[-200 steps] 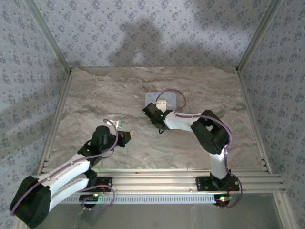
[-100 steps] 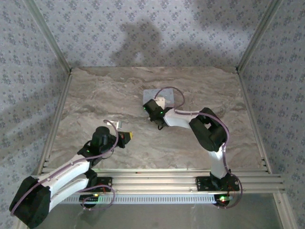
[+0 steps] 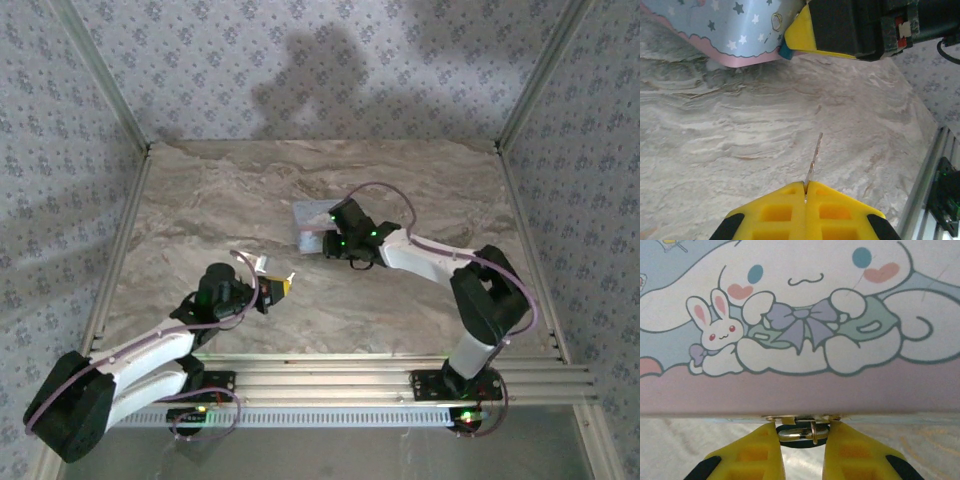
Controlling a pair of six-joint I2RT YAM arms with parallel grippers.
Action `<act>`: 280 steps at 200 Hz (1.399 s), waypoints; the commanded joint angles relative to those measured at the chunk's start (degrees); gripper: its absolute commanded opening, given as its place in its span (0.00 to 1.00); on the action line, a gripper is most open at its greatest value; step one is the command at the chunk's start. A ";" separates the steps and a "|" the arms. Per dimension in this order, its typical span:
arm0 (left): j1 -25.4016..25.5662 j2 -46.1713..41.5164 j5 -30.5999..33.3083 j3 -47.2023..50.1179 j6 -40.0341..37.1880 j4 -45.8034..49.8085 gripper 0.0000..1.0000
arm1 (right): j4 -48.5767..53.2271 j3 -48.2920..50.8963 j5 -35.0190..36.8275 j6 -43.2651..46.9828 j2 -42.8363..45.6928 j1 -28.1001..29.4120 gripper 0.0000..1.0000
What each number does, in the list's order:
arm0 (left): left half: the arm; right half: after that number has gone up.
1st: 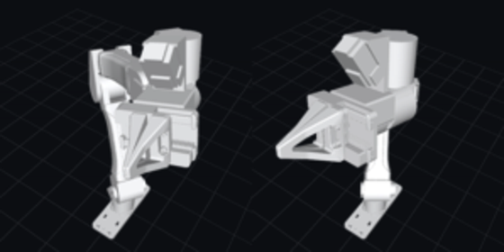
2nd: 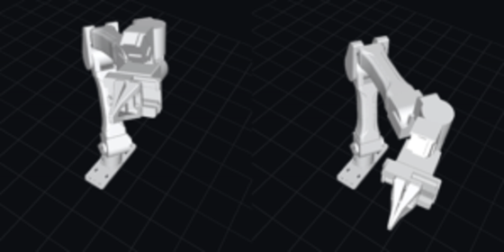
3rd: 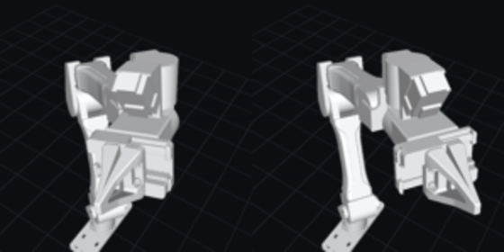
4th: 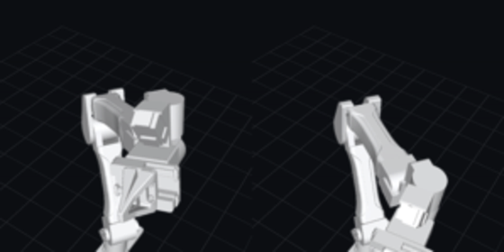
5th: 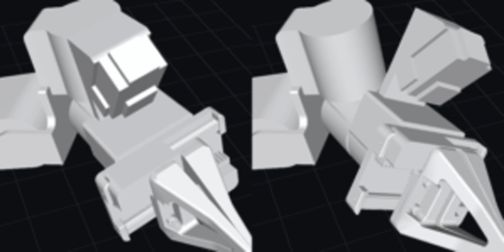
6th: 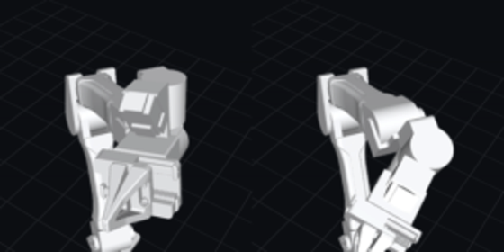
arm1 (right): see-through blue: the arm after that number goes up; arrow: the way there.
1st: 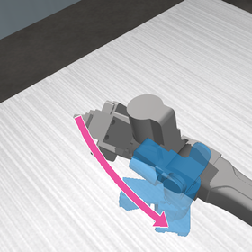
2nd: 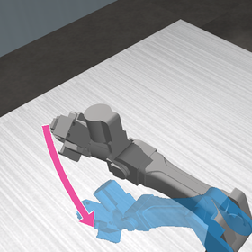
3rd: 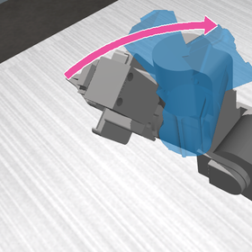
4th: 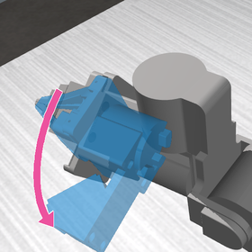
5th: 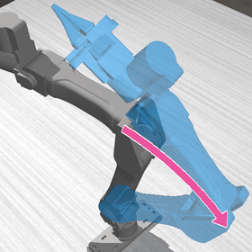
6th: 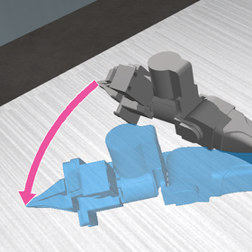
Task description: Unlock a padlock with a key
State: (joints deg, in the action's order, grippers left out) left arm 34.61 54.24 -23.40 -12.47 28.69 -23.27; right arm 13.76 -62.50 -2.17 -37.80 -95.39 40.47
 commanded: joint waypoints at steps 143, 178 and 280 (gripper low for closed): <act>0.93 22.57 -11.81 -9.70 -0.09 -25.48 0.00 | 9.97 -8.89 -30.34 -9.83 5.94 -8.00 0.00; -1.21 26.57 -14.95 -10.21 -0.17 -28.15 0.00 | 12.11 -10.26 -32.08 -8.83 4.94 -8.83 0.00; -2.88 28.05 -14.74 -15.71 -8.89 -18.83 0.00 | 14.10 -11.29 -31.77 -8.59 3.71 -9.18 0.00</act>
State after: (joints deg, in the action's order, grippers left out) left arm 31.88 81.23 -36.82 -26.02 22.96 -43.48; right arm 28.53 -71.00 -32.42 -47.16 -91.55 31.57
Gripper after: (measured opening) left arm 0.048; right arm 0.148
